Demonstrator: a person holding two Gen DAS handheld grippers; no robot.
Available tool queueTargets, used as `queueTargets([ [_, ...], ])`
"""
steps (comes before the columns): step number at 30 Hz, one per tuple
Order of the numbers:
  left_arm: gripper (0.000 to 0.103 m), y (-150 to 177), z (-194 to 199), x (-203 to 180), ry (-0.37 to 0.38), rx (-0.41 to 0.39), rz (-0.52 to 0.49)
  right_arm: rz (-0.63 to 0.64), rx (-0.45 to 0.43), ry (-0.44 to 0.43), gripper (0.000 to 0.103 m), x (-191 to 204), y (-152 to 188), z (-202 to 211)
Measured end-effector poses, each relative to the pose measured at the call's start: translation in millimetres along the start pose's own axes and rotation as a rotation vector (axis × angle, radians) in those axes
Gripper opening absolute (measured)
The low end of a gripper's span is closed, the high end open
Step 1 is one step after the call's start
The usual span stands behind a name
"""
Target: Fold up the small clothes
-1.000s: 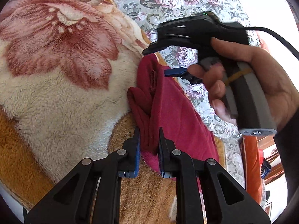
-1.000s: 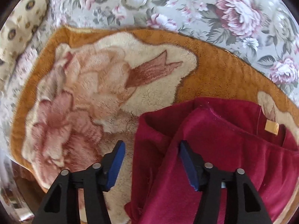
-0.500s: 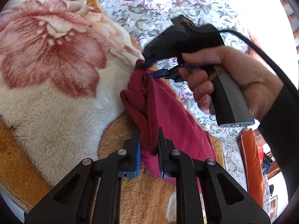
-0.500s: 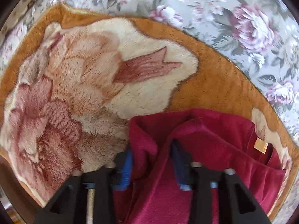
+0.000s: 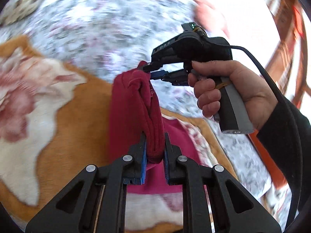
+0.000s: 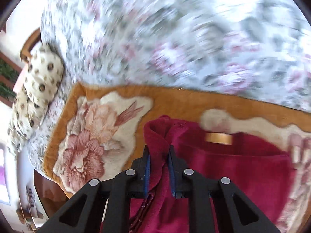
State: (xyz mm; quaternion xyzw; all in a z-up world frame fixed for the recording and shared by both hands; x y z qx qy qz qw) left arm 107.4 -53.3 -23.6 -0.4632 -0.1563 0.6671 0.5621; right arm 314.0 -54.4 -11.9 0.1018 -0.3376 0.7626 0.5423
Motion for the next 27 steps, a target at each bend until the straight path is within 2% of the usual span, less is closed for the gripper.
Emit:
queueTargets([
  [5, 0.012, 32, -27, -73, 0.046, 0.087, -0.132, -0.041, -0.05, -0.002, 0.015, -76, 15, 68],
  [9, 0.012, 59, -48, -120, 0.064, 0.146, -0.215, -0.079, -0.052, 0.006, 0.015, -138, 38, 96],
  [12, 0.012, 80, -68, -131, 0.054, 0.209, -0.244, -0.118, -0.051, -0.008, 0.015, -176, 55, 98],
  [16, 0.015, 107, -88, -131, 0.051, 0.322, -0.252, -0.147, -0.037, -0.019, 0.016, -207, 71, 84],
  [19, 0.016, 125, -92, -129, 0.089, 0.407, -0.246, -0.163, -0.076, 0.0, 0.018, -223, 74, 74],
  [21, 0.016, 132, -84, -127, 0.113, 0.438, -0.239, -0.176, -0.122, -0.015, 0.025, -229, 74, 73],
  [23, 0.016, 135, -65, -126, 0.136, 0.439, -0.23, -0.214, -0.171, -0.047, 0.026, -236, 76, 80],
  [25, 0.016, 125, -46, -121, 0.131, 0.385, -0.256, -0.223, -0.253, -0.053, 0.026, -238, 76, 100],
  [27, 0.016, 104, -32, -112, 0.105, 0.317, -0.292, -0.153, -0.35, -0.003, 0.026, -234, 81, 132],
])
Point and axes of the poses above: each gripper's, at about its wrist camera, not at the fingertips, and z roughly against the way its jaws point, x to its left, y to its underside, the point moved 10 cm from there along -z, roughly the way its jaws point, and after that the axes turned 7 degrees about -y, right-handed, at the moved point
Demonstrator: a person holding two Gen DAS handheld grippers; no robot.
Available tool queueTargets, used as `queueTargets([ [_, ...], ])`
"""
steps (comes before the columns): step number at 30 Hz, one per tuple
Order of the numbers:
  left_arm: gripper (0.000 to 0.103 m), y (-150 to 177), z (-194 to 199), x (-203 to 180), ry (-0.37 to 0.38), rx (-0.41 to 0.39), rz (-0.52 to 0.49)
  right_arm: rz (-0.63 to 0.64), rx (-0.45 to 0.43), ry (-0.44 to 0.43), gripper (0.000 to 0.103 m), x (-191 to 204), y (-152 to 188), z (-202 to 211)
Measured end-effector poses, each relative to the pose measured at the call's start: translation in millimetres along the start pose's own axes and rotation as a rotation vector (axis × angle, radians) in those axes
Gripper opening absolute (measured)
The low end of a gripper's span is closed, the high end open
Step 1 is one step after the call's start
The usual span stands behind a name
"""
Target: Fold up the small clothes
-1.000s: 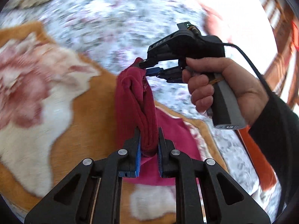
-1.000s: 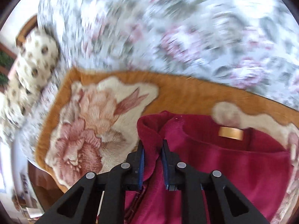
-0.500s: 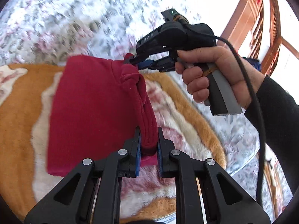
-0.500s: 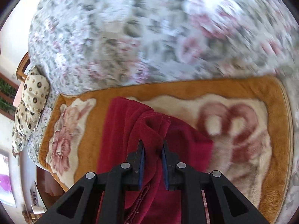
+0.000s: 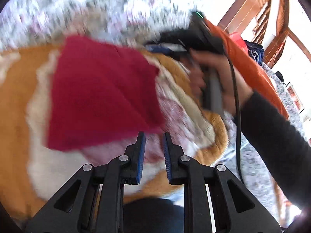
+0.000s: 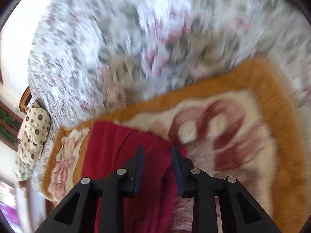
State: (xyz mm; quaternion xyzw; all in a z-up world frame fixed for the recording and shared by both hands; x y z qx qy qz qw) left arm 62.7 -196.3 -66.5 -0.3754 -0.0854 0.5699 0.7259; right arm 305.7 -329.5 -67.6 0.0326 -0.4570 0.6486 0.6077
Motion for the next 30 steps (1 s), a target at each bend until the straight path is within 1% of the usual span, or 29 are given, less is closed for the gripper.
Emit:
queueTargets([
  [1, 0.016, -9, 9, 10, -0.036, -0.039, -0.015, 0.064, -0.036, 0.001, 0.026, 8, 0, 13],
  [2, 0.02, -17, 14, 20, -0.067, -0.062, -0.02, 0.141, -0.067, -0.015, 0.026, 20, 4, 26],
  [3, 0.02, -25, 14, 32, -0.093, -0.077, -0.018, 0.258, -0.087, -0.05, 0.026, 39, 14, 41],
  [4, 0.021, -32, 10, 47, -0.121, -0.084, -0.006, 0.335, -0.095, -0.074, 0.026, 53, 22, 48],
  [5, 0.02, -34, 2, 60, -0.138, -0.068, 0.024, 0.45, -0.101, -0.112, 0.026, 73, 38, 56],
  [6, 0.02, -31, -8, 69, -0.138, -0.035, 0.05, 0.52, -0.096, -0.128, 0.026, 86, 50, 59],
  [8, 0.02, -16, -33, 84, -0.129, 0.059, 0.114, 0.672, -0.061, -0.165, 0.026, 114, 83, 58],
  [9, 0.02, -9, -39, 85, -0.133, 0.077, 0.121, 0.711, -0.043, -0.167, 0.026, 121, 94, 53],
  [10, 0.02, -4, -41, 86, -0.142, 0.077, 0.12, 0.762, -0.02, -0.162, 0.026, 125, 107, 47],
  [11, 0.02, -1, -41, 84, -0.147, 0.06, 0.119, 0.811, 0.003, -0.133, 0.026, 124, 118, 38],
  [13, 0.02, 3, -42, 84, -0.148, 0.045, 0.139, 0.845, 0.054, -0.051, 0.026, 108, 129, 16],
  [15, 0.02, 7, -43, 85, -0.139, 0.014, 0.147, 0.823, 0.125, 0.03, 0.026, 78, 136, -10],
  [17, 0.02, 7, -47, 90, -0.116, -0.014, 0.163, 0.784, 0.069, -0.027, 0.026, 72, 134, -14],
  [18, 0.02, 8, -44, 90, -0.112, -0.02, 0.167, 0.759, 0.062, -0.048, 0.026, 67, 135, -14],
  [20, 0.02, 0, -36, 87, -0.146, -0.027, 0.157, 0.735, 0.058, -0.082, 0.026, 65, 133, -12],
  [22, 0.021, -25, -23, 80, -0.162, -0.093, 0.13, 0.719, 0.052, -0.106, 0.026, 62, 129, -14],
  [23, 0.021, -43, -21, 77, -0.149, -0.118, 0.119, 0.715, 0.047, -0.115, 0.026, 62, 129, -13],
  [24, 0.021, -62, -23, 75, -0.139, -0.129, 0.109, 0.714, 0.041, -0.12, 0.026, 62, 129, -14],
  [26, 0.021, -94, -35, 78, -0.162, -0.138, 0.091, 0.719, 0.035, -0.119, 0.026, 63, 130, -12],
  [27, 0.021, -115, -50, 84, -0.179, -0.121, 0.087, 0.722, 0.032, -0.116, 0.026, 65, 132, -10],
  [28, 0.021, -124, -64, 91, -0.191, -0.094, 0.097, 0.724, 0.03, -0.115, 0.026, 66, 132, -11],
  [30, 0.02, -142, -103, 114, -0.262, -0.008, 0.132, 0.727, 0.026, -0.113, 0.026, 66, 132, -11],
])
Point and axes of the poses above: each gripper's, at about its wrist camera, not at the fingertips, and z roughly against the way its jaws point, x to its left, y to its underside, the point moved 10 cm from there along -z, roughly the way its jaws point, and after that the axes turned 7 degrees about -y, right-handed, at the moved point
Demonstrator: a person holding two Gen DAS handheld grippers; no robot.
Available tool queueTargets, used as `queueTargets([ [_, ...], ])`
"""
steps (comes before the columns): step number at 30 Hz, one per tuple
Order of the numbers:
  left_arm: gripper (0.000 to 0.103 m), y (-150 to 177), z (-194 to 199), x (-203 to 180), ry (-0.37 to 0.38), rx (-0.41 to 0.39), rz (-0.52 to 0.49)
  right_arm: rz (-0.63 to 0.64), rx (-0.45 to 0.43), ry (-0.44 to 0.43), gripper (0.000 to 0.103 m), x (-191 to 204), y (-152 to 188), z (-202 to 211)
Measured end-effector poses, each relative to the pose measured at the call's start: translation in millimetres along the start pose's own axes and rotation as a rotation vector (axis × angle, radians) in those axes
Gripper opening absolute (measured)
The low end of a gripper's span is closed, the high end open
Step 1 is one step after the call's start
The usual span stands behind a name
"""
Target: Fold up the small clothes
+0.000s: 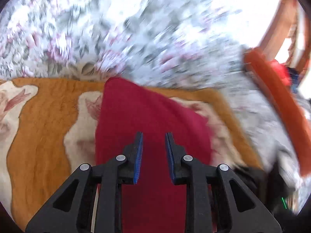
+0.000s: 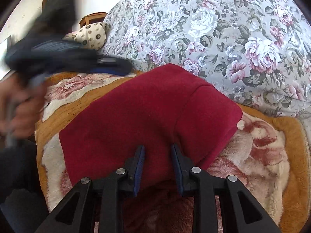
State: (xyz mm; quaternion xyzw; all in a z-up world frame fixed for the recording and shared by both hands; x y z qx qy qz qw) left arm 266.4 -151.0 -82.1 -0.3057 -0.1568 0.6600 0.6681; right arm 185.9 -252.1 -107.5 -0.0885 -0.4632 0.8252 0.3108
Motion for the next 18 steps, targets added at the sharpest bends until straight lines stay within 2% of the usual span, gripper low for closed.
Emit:
queueTargets([
  [3, 0.02, -13, -40, 8, -0.088, 0.05, -0.014, 0.003, -0.003, 0.005, 0.026, 1, 0, 0],
  [6, 0.021, -12, -68, 13, -0.158, 0.104, -0.024, 0.003, -0.005, 0.003, 0.026, 2, -1, 1],
  [12, 0.021, -8, -74, 12, -0.272, 0.021, -0.118, -0.009, -0.013, -0.013, 0.026, 2, -1, 2],
  [18, 0.021, -12, -78, 14, -0.254, 0.022, -0.107, -0.017, -0.015, -0.022, 0.026, 2, -1, 1],
])
Point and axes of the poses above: each gripper's, at about its wrist camera, not at the fingertips, and z roughly against the way its jaws point, x to its left, y to its underside, the point moved 10 cm from there along -z, roughly the way its jaws point, and after that the axes turned 7 degrees about -y, right-handed, at the moved point
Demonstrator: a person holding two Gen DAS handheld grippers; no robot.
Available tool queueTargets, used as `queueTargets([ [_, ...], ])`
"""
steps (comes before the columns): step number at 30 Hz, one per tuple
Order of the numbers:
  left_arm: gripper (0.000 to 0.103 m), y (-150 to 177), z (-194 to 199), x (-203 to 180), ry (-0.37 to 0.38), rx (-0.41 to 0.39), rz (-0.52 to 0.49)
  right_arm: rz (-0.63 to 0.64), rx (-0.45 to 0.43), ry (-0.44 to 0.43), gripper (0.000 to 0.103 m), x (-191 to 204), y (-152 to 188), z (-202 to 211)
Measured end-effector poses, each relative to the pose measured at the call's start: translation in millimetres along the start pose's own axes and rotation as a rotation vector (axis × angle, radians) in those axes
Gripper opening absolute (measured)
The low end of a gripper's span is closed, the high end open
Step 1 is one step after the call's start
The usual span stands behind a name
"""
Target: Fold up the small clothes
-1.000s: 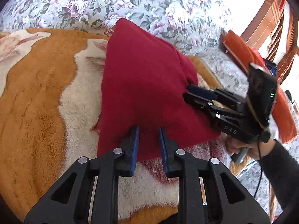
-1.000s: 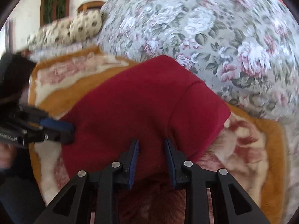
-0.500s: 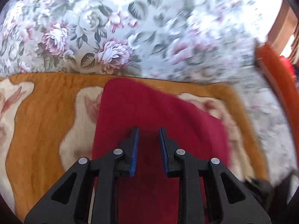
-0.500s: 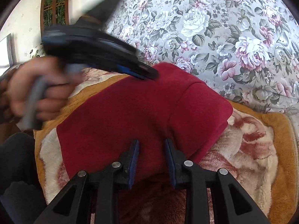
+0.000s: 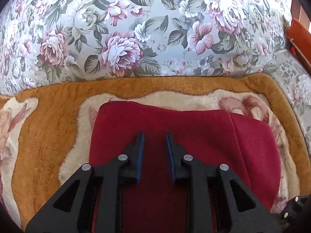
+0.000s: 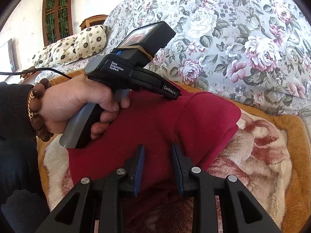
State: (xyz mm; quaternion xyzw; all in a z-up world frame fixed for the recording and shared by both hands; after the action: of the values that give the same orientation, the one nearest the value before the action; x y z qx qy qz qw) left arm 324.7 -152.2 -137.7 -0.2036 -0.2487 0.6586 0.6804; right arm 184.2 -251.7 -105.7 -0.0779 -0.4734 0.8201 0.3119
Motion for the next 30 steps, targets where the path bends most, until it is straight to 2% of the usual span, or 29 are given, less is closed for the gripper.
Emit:
queueTargets([
  [13, 0.021, 1.0, -0.6, 1.3, 0.06, -0.005, 0.046, 0.004, 0.008, 0.009, 0.026, -0.3, -0.4, -2.6],
  [30, 0.02, -0.3, 1.3, 2.3, 0.092, -0.009, 0.079, -0.023, 0.02, -0.007, 0.026, -4.0, 0.1, -7.1],
])
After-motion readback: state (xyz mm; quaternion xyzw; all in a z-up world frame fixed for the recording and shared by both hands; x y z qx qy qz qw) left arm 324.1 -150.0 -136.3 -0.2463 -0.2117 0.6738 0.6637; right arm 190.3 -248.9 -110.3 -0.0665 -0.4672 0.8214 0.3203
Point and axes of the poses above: each gripper's, at about its wrist camera, not at the fingertips, and z roughly against the way its jaws point, x to its left, y to its underside, the point moved 10 cm from there along -z, roughly the way its jaws point, and after that the axes turned 7 degrees about -y, right-handed, at the moved point
